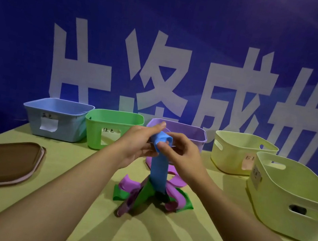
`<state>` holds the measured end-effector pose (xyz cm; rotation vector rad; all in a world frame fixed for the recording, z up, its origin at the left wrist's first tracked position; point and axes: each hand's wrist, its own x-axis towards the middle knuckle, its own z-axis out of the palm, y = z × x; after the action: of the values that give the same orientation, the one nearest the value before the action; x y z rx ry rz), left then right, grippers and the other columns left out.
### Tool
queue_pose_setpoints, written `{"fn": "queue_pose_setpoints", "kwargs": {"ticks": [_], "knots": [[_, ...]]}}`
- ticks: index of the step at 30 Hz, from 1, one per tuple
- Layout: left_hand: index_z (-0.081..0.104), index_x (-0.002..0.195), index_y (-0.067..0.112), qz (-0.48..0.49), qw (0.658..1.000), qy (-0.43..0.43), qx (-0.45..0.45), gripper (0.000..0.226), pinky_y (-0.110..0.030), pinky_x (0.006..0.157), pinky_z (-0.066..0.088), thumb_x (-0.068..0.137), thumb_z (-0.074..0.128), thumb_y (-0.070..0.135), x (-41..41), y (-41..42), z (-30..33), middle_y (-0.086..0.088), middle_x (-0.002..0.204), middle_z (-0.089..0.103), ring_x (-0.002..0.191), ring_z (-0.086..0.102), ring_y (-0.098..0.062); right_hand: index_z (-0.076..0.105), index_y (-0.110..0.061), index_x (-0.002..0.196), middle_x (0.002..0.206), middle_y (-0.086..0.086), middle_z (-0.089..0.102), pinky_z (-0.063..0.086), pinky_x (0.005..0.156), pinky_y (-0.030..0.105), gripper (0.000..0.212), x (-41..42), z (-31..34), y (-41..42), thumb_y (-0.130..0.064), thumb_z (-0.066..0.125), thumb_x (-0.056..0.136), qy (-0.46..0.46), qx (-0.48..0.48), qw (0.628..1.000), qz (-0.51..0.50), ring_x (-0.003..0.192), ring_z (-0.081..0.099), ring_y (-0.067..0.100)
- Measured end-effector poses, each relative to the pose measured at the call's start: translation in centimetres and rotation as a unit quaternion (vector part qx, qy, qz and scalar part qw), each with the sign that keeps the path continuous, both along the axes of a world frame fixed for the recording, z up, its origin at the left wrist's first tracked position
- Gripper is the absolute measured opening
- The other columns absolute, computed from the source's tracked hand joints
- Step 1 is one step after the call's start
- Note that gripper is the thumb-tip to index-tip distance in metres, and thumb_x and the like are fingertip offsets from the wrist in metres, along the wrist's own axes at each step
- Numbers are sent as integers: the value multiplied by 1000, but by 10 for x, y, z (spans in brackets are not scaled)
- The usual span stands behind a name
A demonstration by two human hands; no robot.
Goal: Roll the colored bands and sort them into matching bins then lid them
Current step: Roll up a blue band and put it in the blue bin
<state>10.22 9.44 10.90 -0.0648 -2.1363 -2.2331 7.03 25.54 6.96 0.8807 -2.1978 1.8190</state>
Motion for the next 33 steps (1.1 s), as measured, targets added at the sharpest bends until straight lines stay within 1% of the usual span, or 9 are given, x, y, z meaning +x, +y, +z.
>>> {"fn": "queue_pose_setpoints", "kwargs": {"ticks": [4,9,14,19,21,24,26,29,33], "knots": [[67,122,11,-26,999,-18,32,51,-33,77,60,99,56,55,6,-2,14,-13,105,78,90,75,-23,45,-42,139,130,-15,59,59,89,26,71,-3,5,0,-36,84,80,57,17,998,4,111,65,7],[70,117,15,13,999,9,-33,51,-35,78,61,98,53,59,10,-6,22,-6,95,80,90,78,-22,57,-49,116,119,-11,66,62,79,26,30,-3,14,-2,-38,71,92,89,17,995,-31,104,68,9],[74,107,16,59,985,64,-148,46,-33,77,59,103,48,54,12,-8,21,-2,92,80,85,76,-18,67,-23,123,107,-8,71,62,73,24,31,-5,24,-2,-39,62,97,55,-4,997,-61,100,69,6],[70,97,12,88,967,163,-177,28,-32,74,56,104,56,35,11,-8,16,-4,88,72,78,67,-16,76,-15,107,88,1,73,62,73,30,40,-4,41,-4,-49,64,90,66,-43,990,-113,87,71,15],[64,104,20,118,947,216,-207,13,-29,80,59,96,69,30,8,-11,13,1,98,70,90,68,-14,77,-12,99,82,5,73,61,70,33,35,-5,48,-3,-45,66,92,70,-49,989,-122,81,70,18],[53,123,35,130,898,323,-268,52,-11,84,52,86,81,13,9,-11,15,11,120,59,110,59,1,78,-13,99,82,6,73,61,66,27,31,-2,62,-3,-42,68,92,62,-55,990,-112,79,70,17],[50,133,39,120,858,392,-309,68,-9,90,49,81,85,11,10,-9,22,11,129,54,116,55,4,77,-15,99,83,4,74,60,65,22,29,1,71,-4,-41,68,92,57,-64,992,-97,79,71,14],[60,129,24,145,812,450,-342,56,-12,90,52,81,86,14,6,-7,33,10,123,60,110,59,-4,77,-17,97,87,5,76,63,70,26,27,6,82,-8,-42,67,93,50,-86,991,-84,85,73,17],[72,113,19,180,816,450,-314,28,-15,78,55,87,81,24,5,-5,48,11,105,69,95,66,-6,77,-25,92,89,5,76,62,75,25,28,12,90,-7,-49,62,95,37,-83,993,-72,89,73,13]]}}
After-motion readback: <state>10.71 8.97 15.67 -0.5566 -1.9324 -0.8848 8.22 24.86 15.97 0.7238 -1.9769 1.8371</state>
